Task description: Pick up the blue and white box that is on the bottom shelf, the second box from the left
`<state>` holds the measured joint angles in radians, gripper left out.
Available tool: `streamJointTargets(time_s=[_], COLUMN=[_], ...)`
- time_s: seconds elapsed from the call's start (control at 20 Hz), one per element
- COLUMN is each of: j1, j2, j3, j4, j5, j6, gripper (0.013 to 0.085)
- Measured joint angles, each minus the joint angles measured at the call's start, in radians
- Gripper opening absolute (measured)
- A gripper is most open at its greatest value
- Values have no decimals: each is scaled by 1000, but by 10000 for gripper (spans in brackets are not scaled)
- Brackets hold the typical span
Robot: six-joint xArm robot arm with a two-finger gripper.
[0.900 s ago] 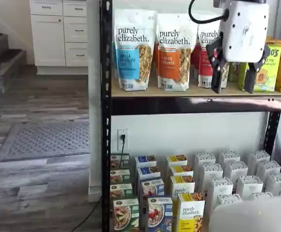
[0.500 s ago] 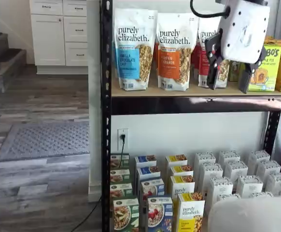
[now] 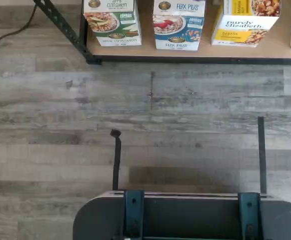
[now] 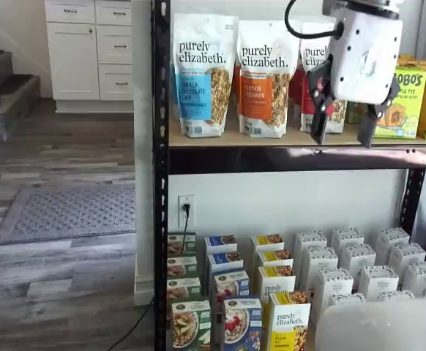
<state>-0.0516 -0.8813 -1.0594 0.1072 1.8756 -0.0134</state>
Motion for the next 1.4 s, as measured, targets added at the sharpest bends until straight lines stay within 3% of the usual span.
streamJointTargets(time_s=[0.75,1.4], j1=[65,77], j2=[15,65], j3=[209,387], j4=[-48,-49], j5=[-248,-476], j6=[39,41], gripper=[850,850])
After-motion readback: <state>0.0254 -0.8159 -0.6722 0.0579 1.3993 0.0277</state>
